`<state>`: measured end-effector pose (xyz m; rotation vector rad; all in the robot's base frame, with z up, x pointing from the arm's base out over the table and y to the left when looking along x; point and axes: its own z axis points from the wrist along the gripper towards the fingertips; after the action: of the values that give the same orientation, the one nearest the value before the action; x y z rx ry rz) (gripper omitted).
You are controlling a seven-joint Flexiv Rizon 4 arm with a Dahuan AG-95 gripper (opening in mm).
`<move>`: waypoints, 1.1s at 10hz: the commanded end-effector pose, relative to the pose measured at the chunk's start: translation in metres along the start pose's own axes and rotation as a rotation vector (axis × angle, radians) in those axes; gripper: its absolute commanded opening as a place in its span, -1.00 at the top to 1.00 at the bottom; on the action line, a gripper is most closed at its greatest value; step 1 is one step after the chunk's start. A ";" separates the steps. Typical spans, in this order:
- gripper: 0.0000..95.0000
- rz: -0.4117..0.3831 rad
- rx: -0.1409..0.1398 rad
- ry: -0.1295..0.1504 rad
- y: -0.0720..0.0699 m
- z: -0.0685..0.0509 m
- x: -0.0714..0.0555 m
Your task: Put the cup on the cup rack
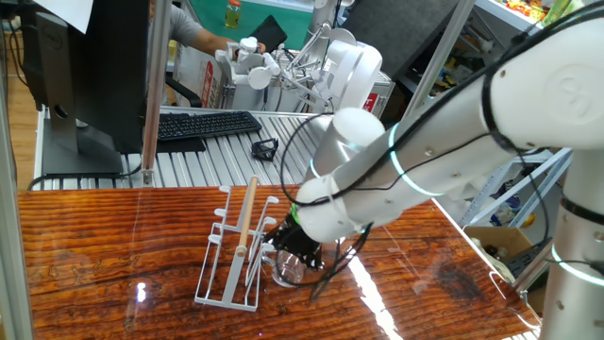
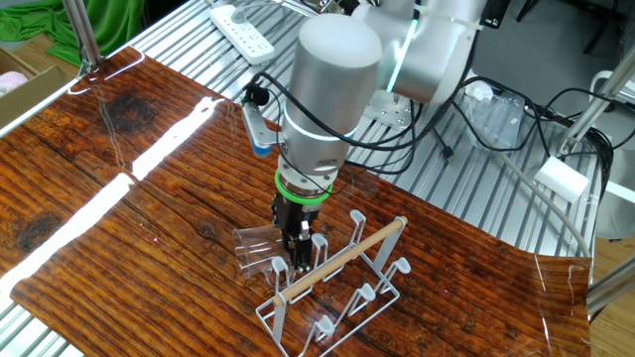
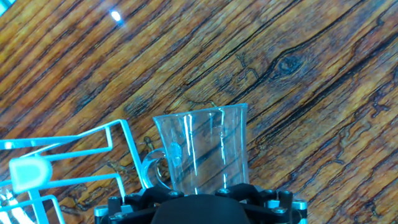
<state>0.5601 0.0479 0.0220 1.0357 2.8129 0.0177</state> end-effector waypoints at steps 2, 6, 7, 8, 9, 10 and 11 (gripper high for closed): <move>-0.20 -0.010 -0.032 -0.026 0.001 0.010 0.001; 1.00 -0.055 -0.025 -0.015 -0.001 0.003 0.001; 1.00 -0.059 -0.025 -0.019 -0.001 0.004 0.001; 1.00 -0.062 -0.026 -0.019 -0.001 0.004 0.002; 1.00 -0.075 -0.028 -0.019 -0.002 0.003 0.002; 1.00 -0.080 -0.026 -0.027 -0.002 0.004 0.002; 1.00 -0.086 -0.028 -0.023 -0.002 0.002 0.002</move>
<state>0.5562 0.0471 0.0230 0.8965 2.8214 0.0274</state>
